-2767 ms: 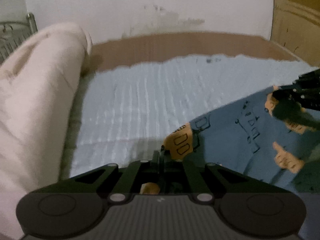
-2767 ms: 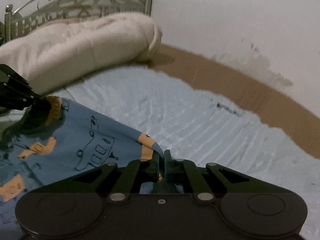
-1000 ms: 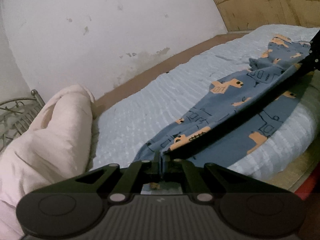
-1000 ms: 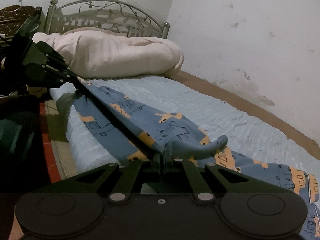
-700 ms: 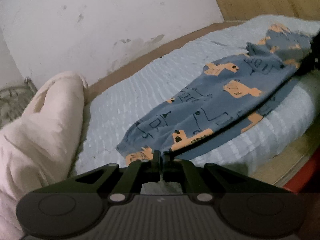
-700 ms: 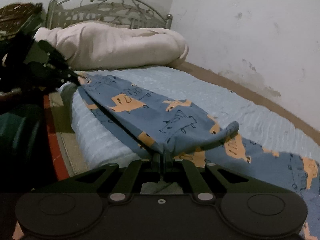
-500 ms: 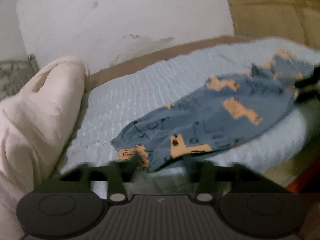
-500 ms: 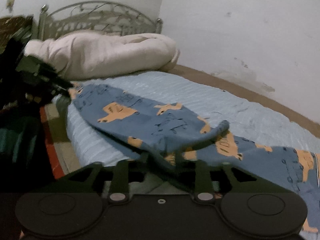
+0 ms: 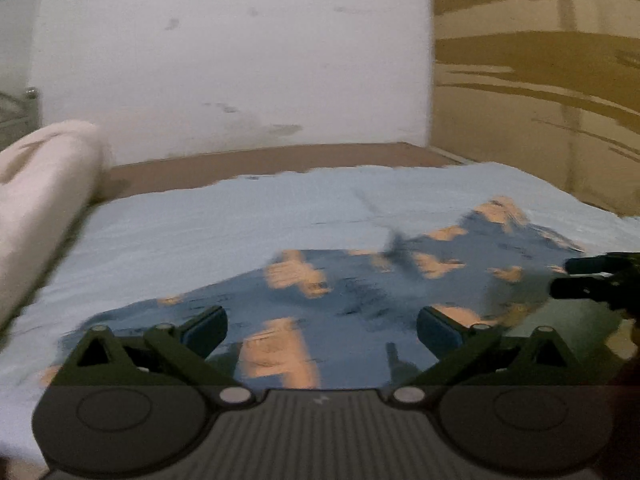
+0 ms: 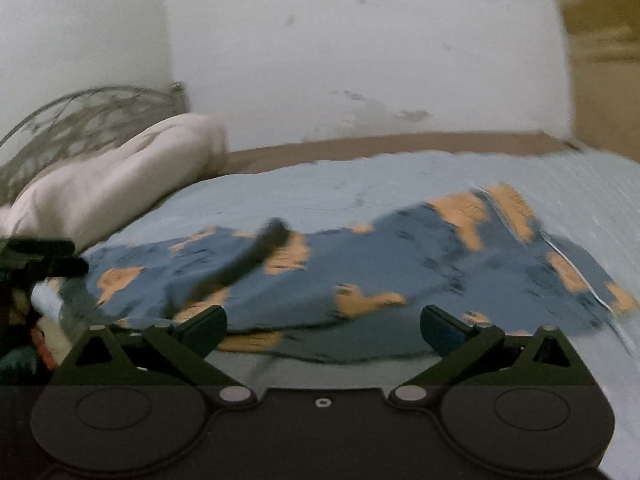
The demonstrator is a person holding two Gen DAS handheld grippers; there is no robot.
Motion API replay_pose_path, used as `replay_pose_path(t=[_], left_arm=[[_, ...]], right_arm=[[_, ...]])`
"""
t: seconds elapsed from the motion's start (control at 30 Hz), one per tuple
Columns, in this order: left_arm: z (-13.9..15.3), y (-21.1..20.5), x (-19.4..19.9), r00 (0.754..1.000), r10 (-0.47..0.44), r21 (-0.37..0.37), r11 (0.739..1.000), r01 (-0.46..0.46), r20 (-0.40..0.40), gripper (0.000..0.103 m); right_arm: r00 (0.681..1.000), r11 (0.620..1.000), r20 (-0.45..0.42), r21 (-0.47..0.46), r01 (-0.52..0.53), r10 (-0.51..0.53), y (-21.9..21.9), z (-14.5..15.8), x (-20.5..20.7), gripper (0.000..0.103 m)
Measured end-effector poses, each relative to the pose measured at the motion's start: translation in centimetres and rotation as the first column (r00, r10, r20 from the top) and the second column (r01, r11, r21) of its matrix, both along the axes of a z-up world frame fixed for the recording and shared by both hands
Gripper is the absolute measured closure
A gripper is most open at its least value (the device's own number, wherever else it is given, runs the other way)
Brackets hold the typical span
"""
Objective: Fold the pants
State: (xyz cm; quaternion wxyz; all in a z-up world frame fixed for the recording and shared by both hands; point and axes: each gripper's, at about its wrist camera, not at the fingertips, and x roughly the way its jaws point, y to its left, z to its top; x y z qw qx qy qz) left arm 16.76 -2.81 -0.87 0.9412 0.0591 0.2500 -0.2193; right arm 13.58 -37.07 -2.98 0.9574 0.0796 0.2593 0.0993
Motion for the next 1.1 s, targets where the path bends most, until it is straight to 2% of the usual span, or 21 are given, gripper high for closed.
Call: replay_pose_path(t=[0.17,0.27,0.33,0.4,0.5,0.53,0.57,0.7,0.77,0.8,0.83,0.9,0.93,0.97,1.07,1.1], left_arm=[[-0.4,-6.2,0.3,0.989,-0.143,0.014,0.990,0.143,-0.033,0.001],[-1.0,-9.8,0.8,0.978,-0.200,0.094,0.974,0.205,-0.058,0.002],[-1.5,-11.8,0.9,0.973,-0.224,0.150,0.961,0.230,-0.056,0.016],[-1.9,-13.3,1.1,0.965,-0.255,0.187,0.946,0.263,-0.066,0.021],[-2.5,-14.5,1.2,0.956,-0.274,0.223,0.931,0.290,-0.100,0.036],[-2.7,-14.8,1.4,0.952,-0.282,0.229,0.925,0.303,-0.118,0.042],[-3.0,-14.9,1.5,0.947,-0.290,0.232,0.920,0.316,-0.137,0.044],[-3.6,-15.1,1.8,0.935,-0.309,0.239,0.908,0.345,-0.176,0.047],[-3.6,-15.0,2.1,0.929,-0.317,0.233,0.905,0.356,-0.191,0.056],[-3.6,-15.0,2.2,0.926,-0.319,0.228,0.904,0.361,-0.199,0.068],[-3.6,-15.1,2.4,0.928,-0.315,0.232,0.905,0.357,-0.200,0.079],[-3.5,-15.2,2.6,0.935,-0.295,0.241,0.910,0.338,-0.197,0.091],[-3.5,-15.3,2.8,0.937,-0.288,0.231,0.915,0.330,-0.199,0.097],[-3.4,-15.2,3.0,0.939,-0.280,0.216,0.922,0.321,-0.200,0.099],[-3.0,-15.0,3.1,0.945,-0.260,0.191,0.936,0.297,-0.196,0.103],[-2.8,-14.9,3.1,0.949,-0.252,0.188,0.940,0.287,-0.188,0.103]], right_arm=[[0.997,0.995,-0.041,0.068,0.074,-0.072,-4.4,-0.5,0.0,0.001],[0.995,0.994,-0.064,0.080,0.079,-0.074,-6.4,-0.5,1.0,0.001],[0.996,0.994,-0.068,0.085,0.070,-0.064,-7.6,-0.3,2.1,0.001],[0.995,0.993,-0.077,0.101,0.066,-0.058,-8.7,-0.2,3.2,0.002],[0.990,0.989,-0.110,0.115,0.097,-0.085,-10.7,-0.2,5.7,0.012],[0.986,0.986,-0.129,0.122,0.118,-0.102,-11.4,-0.4,6.7,0.016],[0.983,0.982,-0.143,0.133,0.135,-0.115,-12.0,-0.6,7.4,0.020],[0.965,0.955,-0.210,0.214,0.204,-0.159,-14.9,-1.6,10.4,0.027],[0.959,0.944,-0.232,0.246,0.219,-0.163,-15.7,-1.9,11.6,0.029],[0.957,0.942,-0.236,0.247,0.226,-0.168,-15.9,-1.9,12.2,0.030],[0.956,0.942,-0.237,0.244,0.230,-0.172,-16.0,-1.8,12.8,0.033],[0.953,0.941,-0.241,0.235,0.243,-0.186,-16.2,-1.7,13.7,0.044],[0.949,0.938,-0.246,0.234,0.256,-0.197,-16.3,-1.8,14.1,0.055],[0.945,0.934,-0.251,0.237,0.269,-0.209,-16.4,-1.8,14.6,0.071],[0.944,0.923,-0.240,0.258,0.285,-0.225,-16.7,-1.5,15.4,0.096],[0.948,0.925,-0.222,0.254,0.283,-0.229,-16.6,-1.1,15.3,0.098]])
